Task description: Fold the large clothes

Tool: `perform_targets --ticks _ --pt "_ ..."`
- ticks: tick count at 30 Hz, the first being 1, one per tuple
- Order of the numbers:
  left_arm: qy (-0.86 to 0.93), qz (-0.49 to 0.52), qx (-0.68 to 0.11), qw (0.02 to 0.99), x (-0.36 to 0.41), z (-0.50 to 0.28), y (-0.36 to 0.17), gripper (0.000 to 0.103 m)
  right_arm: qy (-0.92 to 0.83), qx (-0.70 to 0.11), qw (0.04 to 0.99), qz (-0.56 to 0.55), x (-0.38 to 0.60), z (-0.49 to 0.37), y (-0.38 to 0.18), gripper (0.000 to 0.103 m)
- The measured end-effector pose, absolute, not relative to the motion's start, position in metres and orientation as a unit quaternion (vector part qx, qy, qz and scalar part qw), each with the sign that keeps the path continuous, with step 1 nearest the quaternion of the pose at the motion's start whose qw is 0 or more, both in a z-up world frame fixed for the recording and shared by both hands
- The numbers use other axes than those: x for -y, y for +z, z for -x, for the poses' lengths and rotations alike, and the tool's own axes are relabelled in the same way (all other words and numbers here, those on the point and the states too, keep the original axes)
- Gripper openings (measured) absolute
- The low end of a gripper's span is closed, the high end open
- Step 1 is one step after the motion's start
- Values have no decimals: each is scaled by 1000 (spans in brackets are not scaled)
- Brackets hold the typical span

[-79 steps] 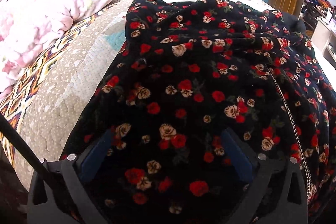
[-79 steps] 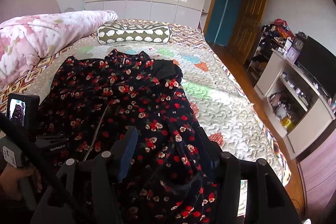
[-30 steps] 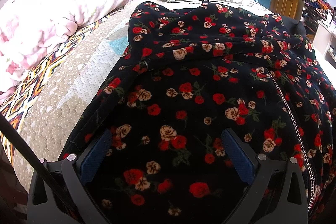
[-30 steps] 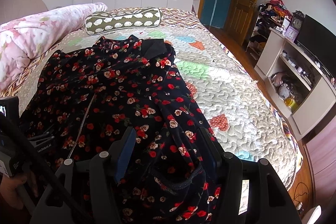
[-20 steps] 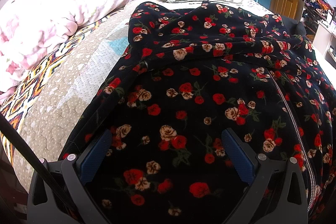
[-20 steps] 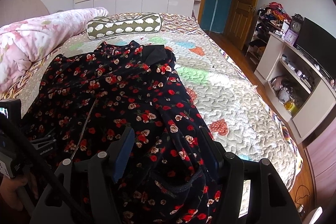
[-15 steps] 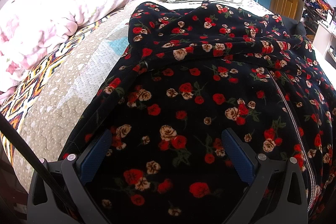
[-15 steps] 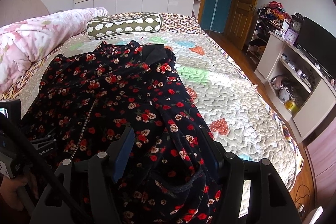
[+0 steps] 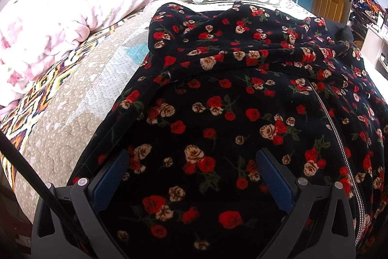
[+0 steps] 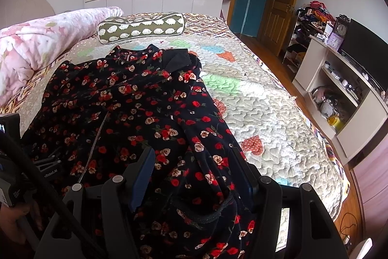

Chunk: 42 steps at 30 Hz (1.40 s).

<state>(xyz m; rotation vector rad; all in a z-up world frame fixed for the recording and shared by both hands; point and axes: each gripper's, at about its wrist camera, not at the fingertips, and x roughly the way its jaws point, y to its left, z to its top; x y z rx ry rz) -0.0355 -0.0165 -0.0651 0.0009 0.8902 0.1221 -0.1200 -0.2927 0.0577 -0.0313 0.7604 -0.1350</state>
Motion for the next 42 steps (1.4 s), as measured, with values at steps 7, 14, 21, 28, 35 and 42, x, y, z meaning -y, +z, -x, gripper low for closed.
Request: perform_targets --ticks 7,14,21,28,35,42 --pt "60 0 -429 901 17 35 -65 103 -67 -373 925 16 294 120 56 66" --pt "65 -1 -418 906 17 37 -63 103 -69 -376 924 18 293 119 54 66" --pt "50 -1 -446 894 15 35 -55 99 -71 -380 922 10 306 120 50 67" --pt "-8 62 -417 907 -24 65 2 69 -73 -434 895 -73 378 118 18 68" --pt "-18 129 -450 883 -100 55 -20 71 -32 -464 866 -185 446 127 -38 71" --pt "-106 211 -483 843 -122 35 -53 65 31 -442 865 -237 456 130 -40 71"
